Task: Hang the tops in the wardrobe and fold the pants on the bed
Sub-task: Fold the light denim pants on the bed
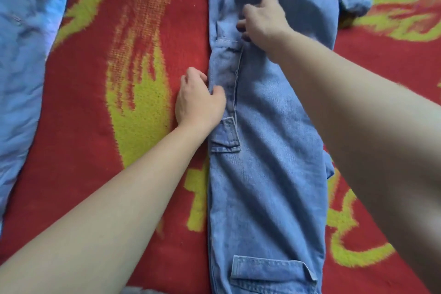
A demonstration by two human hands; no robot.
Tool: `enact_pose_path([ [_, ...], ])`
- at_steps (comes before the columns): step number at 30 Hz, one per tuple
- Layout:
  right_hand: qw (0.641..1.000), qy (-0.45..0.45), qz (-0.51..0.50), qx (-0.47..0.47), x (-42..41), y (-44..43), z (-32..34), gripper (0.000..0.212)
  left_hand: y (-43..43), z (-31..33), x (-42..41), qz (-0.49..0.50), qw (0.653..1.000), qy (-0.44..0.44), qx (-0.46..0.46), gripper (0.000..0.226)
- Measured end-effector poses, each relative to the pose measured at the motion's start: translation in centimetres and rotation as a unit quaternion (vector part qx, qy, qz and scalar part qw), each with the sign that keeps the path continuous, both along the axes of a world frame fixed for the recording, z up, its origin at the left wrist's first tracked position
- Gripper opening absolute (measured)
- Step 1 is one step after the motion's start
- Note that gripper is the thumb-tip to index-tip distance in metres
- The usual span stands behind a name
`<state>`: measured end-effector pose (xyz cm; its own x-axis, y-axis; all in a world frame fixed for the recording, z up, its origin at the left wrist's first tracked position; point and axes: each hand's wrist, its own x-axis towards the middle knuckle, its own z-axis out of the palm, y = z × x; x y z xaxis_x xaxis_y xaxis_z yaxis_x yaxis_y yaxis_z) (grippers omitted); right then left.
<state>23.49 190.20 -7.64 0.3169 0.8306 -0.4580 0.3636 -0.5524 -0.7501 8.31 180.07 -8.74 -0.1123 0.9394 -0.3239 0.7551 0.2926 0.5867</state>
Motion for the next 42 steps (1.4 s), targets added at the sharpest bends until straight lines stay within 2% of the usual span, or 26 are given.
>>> enact_pose_path([
  [2, 0.999, 0.02, -0.038, 0.001, 0.8, -0.2, 0.2, 0.083, 1.1, 0.4, 0.6, -0.059, 0.995, 0.055, 0.062, 0.036],
  [4, 0.998, -0.05, -0.026, 0.021, 1.5, -0.5, 1.0, 0.084, 3.4, 0.5, 1.5, -0.112, 0.984, 0.098, 0.102, 0.059],
  [6, 0.982, -0.151, -0.026, 0.107, 1.9, -0.5, 1.6, 0.081, 6.8, 0.4, 2.4, -0.173, 0.971, 0.149, 0.073, 0.082],
  [8, 0.973, -0.155, -0.04, 0.168, 2.3, 0.3, 1.8, 0.078, 10.0, 0.3, 3.0, -0.227, 0.956, 0.184, 0.02, 0.092],
  [9, 0.975, -0.123, -0.078, 0.17, 2.8, 1.2, 1.6, 0.074, 11.3, 0.0, 2.9, -0.233, 0.954, 0.189, 0.002, 0.089],
  [10, 0.975, -0.048, -0.15, 0.158, 3.2, 2.2, 1.8, 0.07, 12.4, -0.3, 2.6, -0.222, 0.956, 0.191, -0.011, 0.085],
  [11, 0.957, 0.063, -0.244, 0.141, 3.6, 3.3, 2.2, 0.066, 13.2, -0.9, 2.0, -0.205, 0.959, 0.196, -0.021, 0.082],
  [13, 0.879, 0.261, -0.383, 0.11, 4.6, 5.2, 2.6, 0.064, 13.9, -2.3, 0.7, -0.206, 0.953, 0.222, -0.033, 0.08],
  [14, 0.857, 0.292, -0.409, 0.112, 5.1, 5.9, 2.7, 0.064, 13.9, -3.0, 0.3, -0.217, 0.949, 0.229, -0.031, 0.079],
  [16, 0.871, 0.219, -0.418, 0.136, 6.1, 6.9, 2.5, 0.062, 13.9, -3.8, 0.0, -0.229, 0.948, 0.219, -0.023, 0.078],
  [18, 0.902, 0.064, -0.362, 0.225, 6.8, 8.1, 2.1, 0.049, 14.1, -4.2, 0.0, -0.231, 0.949, 0.212, -0.023, 0.076],
  [20, 0.915, -0.013, -0.25, 0.317, 6.5, 9.9, 2.4, 0.038, 14.2, -4.1, -0.2, -0.234, 0.948, 0.214, -0.026, 0.075],
  [22, 0.923, -0.095, -0.154, 0.34, 5.7, 11.8, 2.6, 0.027, 14.3, -4.1, -0.4, -0.241, 0.947, 0.208, -0.037, 0.076],
  [25, 0.881, -0.225, -0.059, 0.411, 3.5, 15.4, 2.3, 0.024, 14.4, -4.0, -0.5, -0.244, 0.95, 0.189, -0.045, 0.086],
  [26, 0.89, -0.231, -0.011, 0.393, 2.8, 17.0, 1.4, 0.028, 14.3, -4.1, -0.6, -0.242, 0.951, 0.186, -0.043, 0.09],
  [28, 0.942, -0.192, 0.143, 0.237, 1.1, 18.9, 0.0, 0.053, 14.3, -4.1, -0.6, -0.239, 0.953, 0.183, -0.042, 0.093],
  [29, 0.952, -0.173, 0.205, 0.15, 0.5, 19.1, -0.7, 0.069, 14.3, -4.1, -0.6, -0.237, 0.953, 0.182, -0.044, 0.095],
  [30, 0.947, -0.176, 0.248, 0.101, 0.5, 19.4, -1.6, 0.08, 14.4, -4.1, -0.5, -0.236, 0.953, 0.182, -0.046, 0.096],
  [31, 0.946, -0.167, 0.267, 0.079, 0.4, 19.0, -1.7, 0.078, 14.4, -4.0, -0.5, -0.238, 0.953, 0.181, -0.048, 0.098],
  [32, 0.946, -0.163, 0.266, 0.092, 0.5, 18.5, -1.9, 0.066, 14.4, -4.0, -0.5, -0.239, 0.953, 0.181, -0.05, 0.097],
  [33, 0.949, -0.16, 0.243, 0.121, 0.8, 17.7, -1.8, 0.055, 14.5, -4.0, -0.5, -0.241, 0.952, 0.182, -0.052, 0.095],
  [35, 0.945, -0.186, 0.205, 0.174, 2.0, 15.5, -1.9, 0.049, 14.5, -4.1, -0.5, -0.243, 0.949, 0.191, -0.056, 0.085],
  [38, 0.888, -0.321, 0.217, 0.248, 3.4, 10.3, -2.1, 0.048, 14.6, -4.4, -0.3, -0.24, 0.948, 0.202, -0.055, 0.076],
  [40, 0.85, -0.398, 0.225, 0.263, 4.1, 6.0, -1.4, 0.047, 14.7, -4.5, -0.4, -0.238, 0.947, 0.21, -0.046, 0.075],
  [42, 0.827, -0.444, 0.236, 0.25, 4.7, 1.5, -0.6, 0.048, 14.7, -4.6, -0.3, -0.234, 0.948, 0.214, -0.038, 0.074],
])
